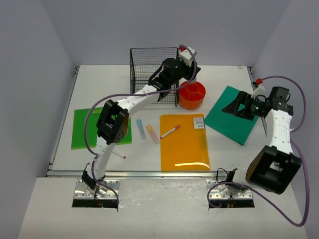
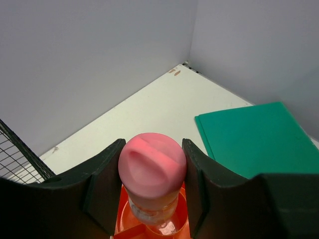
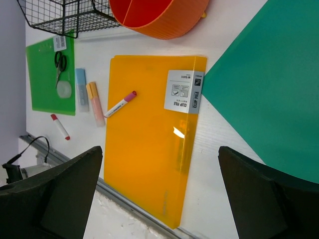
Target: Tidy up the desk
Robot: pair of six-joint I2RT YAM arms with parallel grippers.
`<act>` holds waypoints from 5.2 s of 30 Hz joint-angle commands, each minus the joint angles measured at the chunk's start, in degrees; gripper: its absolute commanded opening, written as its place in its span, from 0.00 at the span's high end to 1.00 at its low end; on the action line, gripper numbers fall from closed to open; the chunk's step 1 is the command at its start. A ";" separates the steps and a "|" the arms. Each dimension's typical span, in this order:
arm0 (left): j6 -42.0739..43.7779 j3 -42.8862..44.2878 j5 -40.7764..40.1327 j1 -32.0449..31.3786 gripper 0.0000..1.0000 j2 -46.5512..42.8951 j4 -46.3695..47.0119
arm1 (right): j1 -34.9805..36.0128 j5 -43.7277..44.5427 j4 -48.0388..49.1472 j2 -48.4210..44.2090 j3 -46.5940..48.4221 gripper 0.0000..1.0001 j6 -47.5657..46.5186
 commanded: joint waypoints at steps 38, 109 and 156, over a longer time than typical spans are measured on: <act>-8.33 0.45 3.32 1.09 0.38 -4.25 2.94 | 0.80 -0.79 2.26 0.49 0.39 0.01 -3.19; -8.72 -44.34 24.32 -7.63 1.00 -32.25 -20.58 | 23.84 -9.67 31.19 0.76 -15.64 0.36 27.70; -18.40 -46.92 30.20 0.31 1.00 -34.06 -11.73 | 33.05 -9.56 41.68 8.72 -8.46 0.39 37.63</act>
